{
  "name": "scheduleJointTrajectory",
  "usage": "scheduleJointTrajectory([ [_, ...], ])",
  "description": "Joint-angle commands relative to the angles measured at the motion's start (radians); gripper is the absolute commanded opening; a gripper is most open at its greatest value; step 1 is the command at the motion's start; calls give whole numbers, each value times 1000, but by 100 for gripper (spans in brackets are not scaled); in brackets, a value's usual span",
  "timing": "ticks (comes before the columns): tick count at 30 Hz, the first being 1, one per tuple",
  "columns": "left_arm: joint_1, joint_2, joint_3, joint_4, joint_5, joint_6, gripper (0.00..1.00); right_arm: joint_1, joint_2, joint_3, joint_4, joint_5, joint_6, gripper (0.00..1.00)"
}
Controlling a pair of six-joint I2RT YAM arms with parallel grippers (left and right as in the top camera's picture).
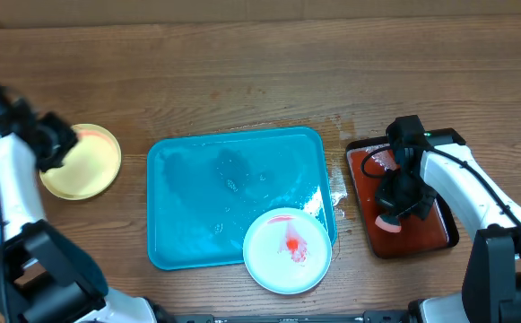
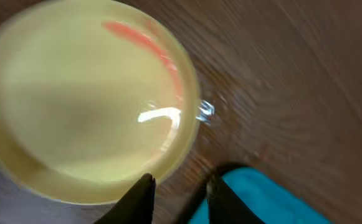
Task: Clean dirty plates on tray and stack at the side
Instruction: 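Open the left gripper and raise it off the stacked plates, then move the left gripper to the white plate and grasp its rim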
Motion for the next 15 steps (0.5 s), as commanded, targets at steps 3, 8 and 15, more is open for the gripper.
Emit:
scheduleJointTrajectory([
  [3,-292,1,19,-117,5,177,28,-2,-24,0,2,-5,-4,4],
  [8,-544,1,19,-144,0,212,32,-2,-24,0,10,-4,-14,4],
  [15,-736,1,19,-17,-14,213,61,-2,-24,0,10,-4,-14,4],
])
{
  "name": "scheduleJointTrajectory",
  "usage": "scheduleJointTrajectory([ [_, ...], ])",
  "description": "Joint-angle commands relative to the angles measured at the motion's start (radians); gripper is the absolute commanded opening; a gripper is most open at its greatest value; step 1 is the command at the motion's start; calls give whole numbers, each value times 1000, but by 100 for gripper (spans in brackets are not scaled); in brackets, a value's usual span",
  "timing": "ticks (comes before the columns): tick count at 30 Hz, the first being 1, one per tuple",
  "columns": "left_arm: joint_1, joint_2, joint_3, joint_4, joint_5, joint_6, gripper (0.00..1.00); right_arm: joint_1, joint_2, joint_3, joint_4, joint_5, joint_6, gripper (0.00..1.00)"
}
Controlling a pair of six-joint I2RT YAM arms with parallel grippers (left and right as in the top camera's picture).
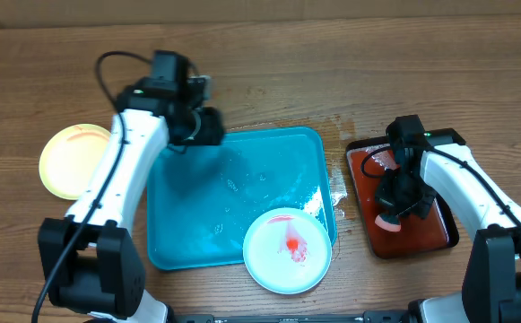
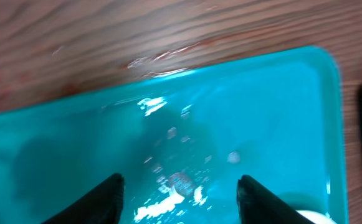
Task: Clean dirty plates on tray and stack at the side
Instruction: 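Move the left gripper to the white plate and grasp its rim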
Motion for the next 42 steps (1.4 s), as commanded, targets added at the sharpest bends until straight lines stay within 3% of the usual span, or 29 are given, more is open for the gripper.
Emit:
scheduleJointTrajectory([
  [1,-43,1,13,49,-6,21,77,-2,-24,0,3,-4,-5,4],
  [2,-51,1,13,58,2,21,100,-2,-24,0,3,-4,-5,4],
  [11,-57,1,13,100,91,17,100,-2,-24,0,3,-5,-5,4],
  [13,-57,1,13,122,91,17,50,-2,-24,0,3,-5,-5,4],
  [14,-57,1,13,126,93,16,33,-2,-24,0,3,-5,-5,4],
  [15,-57,1,13,131,92,12,22,-2,-24,0,3,-5,-5,4],
  [16,-57,1,13,134,79,-11,18,-2,-24,0,3,-5,-5,4],
  [19,-55,1,13,129,20,-102,28,-2,-24,0,3,-5,-5,4],
  [23,-55,1,13,97,15,-103,17,-2,-24,0,4,-5,-5,4],
  [25,-56,1,13,78,19,-85,18,-2,-24,0,3,-5,-5,4],
  [27,-57,1,13,41,31,-59,5,-2,-24,0,3,-5,-5,4],
  [30,-69,0,13,-49,37,-58,4,-2,-24,0,4,-5,-7,4],
  [34,-114,-4,12,-180,-12,-95,6,-2,-24,0,3,-6,-31,4],
  [37,-161,-20,12,-261,-110,-162,15,-2,-24,0,3,-5,-31,4],
  [42,-251,-56,9,-363,-159,-233,22,-2,-24,0,4,-5,-32,4],
])
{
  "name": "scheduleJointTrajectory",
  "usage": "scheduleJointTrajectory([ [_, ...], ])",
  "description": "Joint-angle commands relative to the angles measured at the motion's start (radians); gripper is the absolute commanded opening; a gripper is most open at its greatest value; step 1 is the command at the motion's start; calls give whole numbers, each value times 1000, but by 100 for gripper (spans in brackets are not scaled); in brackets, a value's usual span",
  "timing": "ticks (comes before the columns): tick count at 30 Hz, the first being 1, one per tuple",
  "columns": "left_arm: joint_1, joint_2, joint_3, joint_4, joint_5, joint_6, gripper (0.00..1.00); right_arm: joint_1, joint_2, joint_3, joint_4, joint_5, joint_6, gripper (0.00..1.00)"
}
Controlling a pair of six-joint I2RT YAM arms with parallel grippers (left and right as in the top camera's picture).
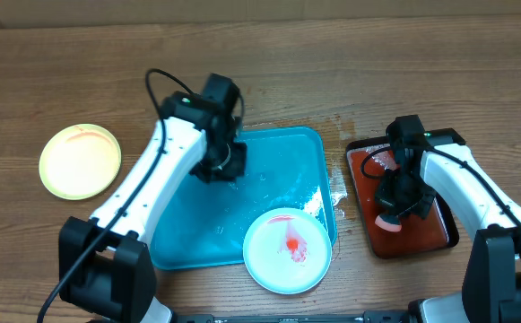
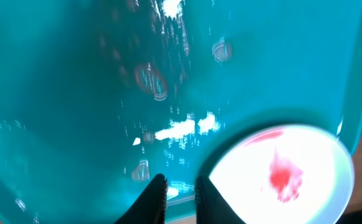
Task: Clean dirty plates on tray and stack at the side
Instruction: 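Move the left gripper to the white plate and grasp its rim, then pull the white plate toward the tray center with the left gripper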
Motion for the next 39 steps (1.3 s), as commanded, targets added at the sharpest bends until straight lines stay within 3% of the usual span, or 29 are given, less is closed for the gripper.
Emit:
scheduleJointTrajectory([
  [1,-63,-55,3,-48,-80,-95,22,-2,-24,0,4,-4,-11,4],
  [6,-130,-58,-101,-31,-30,-148,23,-2,-24,0,10,-10,-36,4],
  [12,-165,-58,-337,182,166,-201,26,-2,-24,0,11,-10,-52,4],
  [16,-165,-58,-441,265,204,-270,26,-2,-24,0,11,-10,-56,4],
  [29,-165,-58,-486,253,208,-348,36,-2,-24,0,11,-11,-60,4],
  [39,-163,-58,-560,348,242,-370,37,-2,-24,0,10,-11,-60,4],
])
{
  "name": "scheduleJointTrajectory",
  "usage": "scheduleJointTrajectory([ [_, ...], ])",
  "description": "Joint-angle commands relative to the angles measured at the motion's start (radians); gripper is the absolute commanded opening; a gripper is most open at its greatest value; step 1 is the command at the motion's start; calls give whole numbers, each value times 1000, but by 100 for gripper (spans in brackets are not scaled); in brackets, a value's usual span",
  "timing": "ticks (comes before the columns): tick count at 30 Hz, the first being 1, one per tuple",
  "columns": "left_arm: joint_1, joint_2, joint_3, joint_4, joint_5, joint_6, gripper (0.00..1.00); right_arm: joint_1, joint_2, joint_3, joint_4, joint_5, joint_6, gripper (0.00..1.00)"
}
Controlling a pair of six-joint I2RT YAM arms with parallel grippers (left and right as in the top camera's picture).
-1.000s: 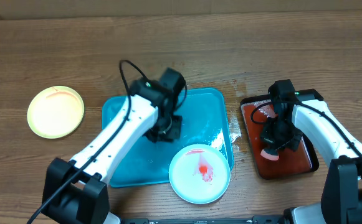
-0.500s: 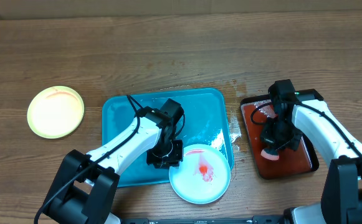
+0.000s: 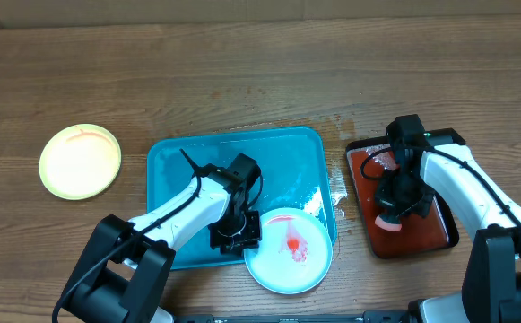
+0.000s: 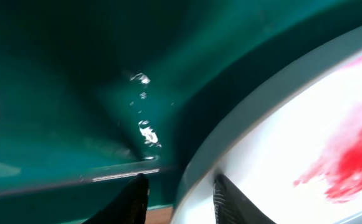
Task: Clean dirty plates on tray and stack at the side
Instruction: 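Pull the white plate toward the tray center with the left gripper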
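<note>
A white plate with a red smear lies at the front right corner of the teal tray. My left gripper is low at the plate's left rim. In the left wrist view the left gripper stands open, one finger over the white plate and the other over the teal tray, with the rim between them. A yellow plate lies on the table at the far left. My right gripper is down over a pink sponge; its jaws are hidden.
A dark red tray holding the sponge sits at the right of the teal tray. Water drops lie on the teal tray and on the table between the two trays. The table's back half is bare wood.
My left gripper has moved from the tray's back middle to the white plate's left rim at the front. Its fingers were close together and are now wider, either side of the rim. The right arm is unchanged.
My left gripper was first beside the yellow plate at the far left. It was then over the tray's back edge with its fingers wide. Later it was above the tray's middle with narrow fingers, and now it straddles the white plate's rim.
</note>
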Motion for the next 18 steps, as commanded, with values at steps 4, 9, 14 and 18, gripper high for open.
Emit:
scheduleJointTrajectory([
  [4,3,-6,-9,60,22,-24,24,-2,-24,0,2,-3,-5,4],
  [9,41,-6,-9,78,25,-22,4,-2,-24,0,-1,-10,-5,4],
  [14,112,-6,-8,87,-28,-11,4,-2,-24,0,-5,-10,-5,4],
  [18,200,-6,10,123,-89,59,4,-2,-24,0,-4,-10,-9,4],
])
